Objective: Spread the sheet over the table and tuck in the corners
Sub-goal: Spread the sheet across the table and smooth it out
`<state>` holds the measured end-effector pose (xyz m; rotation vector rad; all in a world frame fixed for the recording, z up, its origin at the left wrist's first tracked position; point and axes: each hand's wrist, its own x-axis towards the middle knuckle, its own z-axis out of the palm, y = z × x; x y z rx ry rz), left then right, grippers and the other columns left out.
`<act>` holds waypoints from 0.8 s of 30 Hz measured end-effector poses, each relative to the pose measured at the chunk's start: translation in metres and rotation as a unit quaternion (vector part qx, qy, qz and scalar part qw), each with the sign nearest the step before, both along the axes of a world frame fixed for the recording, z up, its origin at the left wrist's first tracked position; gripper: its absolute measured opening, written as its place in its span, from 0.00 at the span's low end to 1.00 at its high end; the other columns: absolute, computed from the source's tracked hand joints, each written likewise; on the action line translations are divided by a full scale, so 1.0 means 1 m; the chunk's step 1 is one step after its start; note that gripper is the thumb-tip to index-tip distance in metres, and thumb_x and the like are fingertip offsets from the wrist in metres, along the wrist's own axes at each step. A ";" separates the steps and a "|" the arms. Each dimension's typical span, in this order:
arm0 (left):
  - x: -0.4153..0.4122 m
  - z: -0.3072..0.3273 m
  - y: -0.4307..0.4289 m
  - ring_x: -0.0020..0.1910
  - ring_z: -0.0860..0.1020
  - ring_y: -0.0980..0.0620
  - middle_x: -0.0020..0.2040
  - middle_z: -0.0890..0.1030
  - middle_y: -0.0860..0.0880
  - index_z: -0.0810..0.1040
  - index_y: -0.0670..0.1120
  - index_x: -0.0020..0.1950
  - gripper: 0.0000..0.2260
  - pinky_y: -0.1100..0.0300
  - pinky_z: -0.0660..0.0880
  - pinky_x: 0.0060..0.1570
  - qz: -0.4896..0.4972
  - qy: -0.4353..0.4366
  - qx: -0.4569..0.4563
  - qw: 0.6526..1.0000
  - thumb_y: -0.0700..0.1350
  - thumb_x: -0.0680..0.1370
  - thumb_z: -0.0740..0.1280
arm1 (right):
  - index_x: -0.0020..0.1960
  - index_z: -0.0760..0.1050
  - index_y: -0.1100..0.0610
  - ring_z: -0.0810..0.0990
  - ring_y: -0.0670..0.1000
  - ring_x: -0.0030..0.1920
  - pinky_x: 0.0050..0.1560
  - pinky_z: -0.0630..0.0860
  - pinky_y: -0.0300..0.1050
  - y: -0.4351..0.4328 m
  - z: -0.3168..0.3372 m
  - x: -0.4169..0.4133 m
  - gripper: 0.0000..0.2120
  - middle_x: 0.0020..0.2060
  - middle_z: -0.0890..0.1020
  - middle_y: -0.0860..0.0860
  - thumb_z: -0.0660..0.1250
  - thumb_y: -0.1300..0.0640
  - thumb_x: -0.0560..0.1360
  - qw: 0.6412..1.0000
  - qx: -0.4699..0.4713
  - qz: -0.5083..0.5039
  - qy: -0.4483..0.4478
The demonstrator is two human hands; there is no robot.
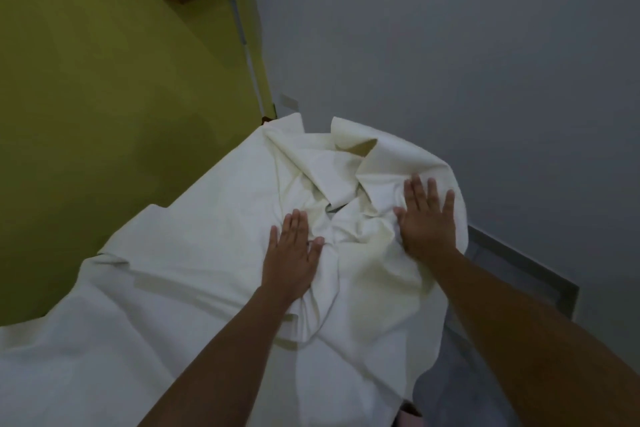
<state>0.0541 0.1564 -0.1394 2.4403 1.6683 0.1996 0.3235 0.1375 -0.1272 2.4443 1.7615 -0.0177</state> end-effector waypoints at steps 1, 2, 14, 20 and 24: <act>0.000 0.001 0.003 0.78 0.49 0.49 0.79 0.51 0.46 0.48 0.42 0.78 0.29 0.50 0.44 0.75 0.002 0.001 -0.001 1.000 0.55 0.83 0.50 | 0.77 0.38 0.57 0.38 0.57 0.77 0.73 0.37 0.64 -0.003 0.000 0.011 0.29 0.78 0.40 0.52 0.41 0.46 0.81 1.000 -0.007 -0.021 -0.003; 0.002 0.002 0.005 0.78 0.49 0.50 0.79 0.51 0.46 0.47 0.42 0.78 0.29 0.50 0.45 0.75 0.003 0.002 -0.005 1.000 0.55 0.83 0.50 | 0.77 0.38 0.57 0.38 0.57 0.77 0.73 0.38 0.64 -0.006 0.001 0.023 0.29 0.78 0.40 0.52 0.41 0.47 0.81 0.999 -0.016 -0.049 0.002; 0.030 0.026 -0.009 0.78 0.44 0.51 0.79 0.46 0.46 0.41 0.43 0.78 0.31 0.51 0.36 0.73 0.008 -0.029 -0.017 0.999 0.59 0.82 0.44 | 0.77 0.51 0.58 0.47 0.55 0.77 0.76 0.43 0.54 0.015 0.052 -0.062 0.24 0.78 0.52 0.53 0.47 0.57 0.82 0.967 0.164 -0.003 0.192; 0.034 0.017 0.014 0.78 0.43 0.51 0.79 0.46 0.46 0.41 0.42 0.78 0.30 0.49 0.37 0.74 0.006 0.000 -0.052 0.999 0.57 0.82 0.46 | 0.78 0.46 0.56 0.44 0.55 0.77 0.75 0.42 0.57 0.025 0.027 -0.052 0.25 0.78 0.48 0.52 0.44 0.51 0.82 0.983 0.082 -0.003 0.161; 0.040 0.010 0.041 0.78 0.45 0.50 0.79 0.47 0.46 0.42 0.42 0.78 0.30 0.49 0.38 0.74 0.006 -0.003 -0.041 0.999 0.56 0.82 0.47 | 0.78 0.43 0.57 0.43 0.57 0.77 0.74 0.39 0.59 0.041 0.017 -0.030 0.30 0.78 0.47 0.54 0.42 0.43 0.81 0.987 0.044 -0.024 0.155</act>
